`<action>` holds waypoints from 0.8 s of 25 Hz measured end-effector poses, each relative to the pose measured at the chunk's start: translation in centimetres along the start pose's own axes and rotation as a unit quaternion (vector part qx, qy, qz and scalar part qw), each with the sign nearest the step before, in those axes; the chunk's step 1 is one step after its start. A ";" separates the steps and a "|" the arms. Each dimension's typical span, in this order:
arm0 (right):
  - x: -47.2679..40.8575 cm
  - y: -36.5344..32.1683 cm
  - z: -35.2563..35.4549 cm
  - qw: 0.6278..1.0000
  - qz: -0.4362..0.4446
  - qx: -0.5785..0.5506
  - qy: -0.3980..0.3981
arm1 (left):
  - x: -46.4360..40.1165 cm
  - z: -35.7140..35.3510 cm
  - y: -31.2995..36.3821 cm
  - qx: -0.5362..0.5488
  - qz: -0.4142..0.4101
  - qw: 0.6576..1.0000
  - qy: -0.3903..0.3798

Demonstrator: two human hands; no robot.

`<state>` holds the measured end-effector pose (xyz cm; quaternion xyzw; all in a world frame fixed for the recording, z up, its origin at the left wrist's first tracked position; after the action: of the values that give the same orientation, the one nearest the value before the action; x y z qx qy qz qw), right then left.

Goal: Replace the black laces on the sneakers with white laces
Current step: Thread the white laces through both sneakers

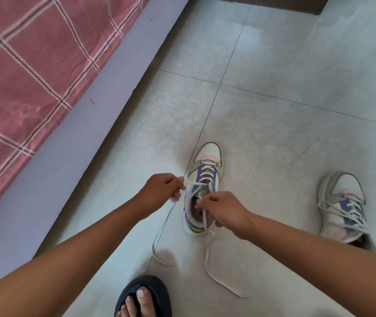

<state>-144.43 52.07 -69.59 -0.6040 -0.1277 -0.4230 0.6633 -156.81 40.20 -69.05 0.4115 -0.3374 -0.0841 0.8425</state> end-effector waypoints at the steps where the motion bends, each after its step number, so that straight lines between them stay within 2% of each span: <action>1: 0.1 0.0 0.9 1.000 -0.008 -0.022 0.001 | -0.3 0.4 0.2 0.015 0.004 1.000 0.004; 4: 0.1 0.1 4.0 0.999 -0.004 -0.052 0.014 | -0.7 1.2 0.9 -0.024 -0.032 0.999 0.013; 8: -0.1 -0.2 7.1 0.993 0.039 -0.111 -0.011 | -0.8 2.3 2.5 -0.063 -0.109 0.991 0.047; 10: -0.2 -0.5 8.4 0.995 0.087 -0.052 -0.011 | -0.8 2.9 3.1 -0.087 -0.163 0.979 0.092; 11: -0.3 -0.5 8.9 0.993 0.115 0.019 -0.002 | -0.5 3.2 3.4 -0.119 -0.208 0.965 0.110; 12: -0.4 -0.4 9.3 0.984 0.139 0.110 0.006 | -0.1 3.4 3.5 -0.173 -0.278 0.937 0.123; 13: -0.6 0.0 9.5 0.966 0.152 0.207 0.001 | 0.6 3.4 3.5 -0.245 -0.361 0.891 0.124; 15: -0.7 1.5 9.2 0.926 0.123 0.349 -0.068 | 1.9 2.9 2.1 -0.376 -0.499 0.777 0.076; 16: -0.8 2.4 8.9 0.916 0.088 0.376 -0.108 | 2.3 2.5 0.8 -0.425 -0.532 0.731 0.031; 17: -0.9 2.9 8.4 0.911 0.057 0.385 -0.134 | 2.6 2.2 -0.4 -0.456 -0.534 0.712 -0.014; 18: -1.2 3.0 7.9 0.909 0.048 0.390 -0.138 | 2.7 1.8 -1.3 -0.467 -0.495 0.731 -0.053; 20: -2.4 1.7 7.0 0.925 0.081 0.362 -0.084 | 2.0 1.0 -1.4 -0.416 -0.357 0.834 -0.058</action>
<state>-142.28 59.25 -70.71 -0.3644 -0.2785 -0.2404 0.8555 -155.76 37.87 -68.68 0.1081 -0.1483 -0.5354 0.8244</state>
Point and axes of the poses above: each hand's wrist, its own x-axis away from the middle knuckle, its own z-axis out of the back of the hand, y = z × x, the point moved 4 cm from there along -x, towards the middle knuckle, and after that the axes turned 9 degrees about y, right-handed, at the moved point
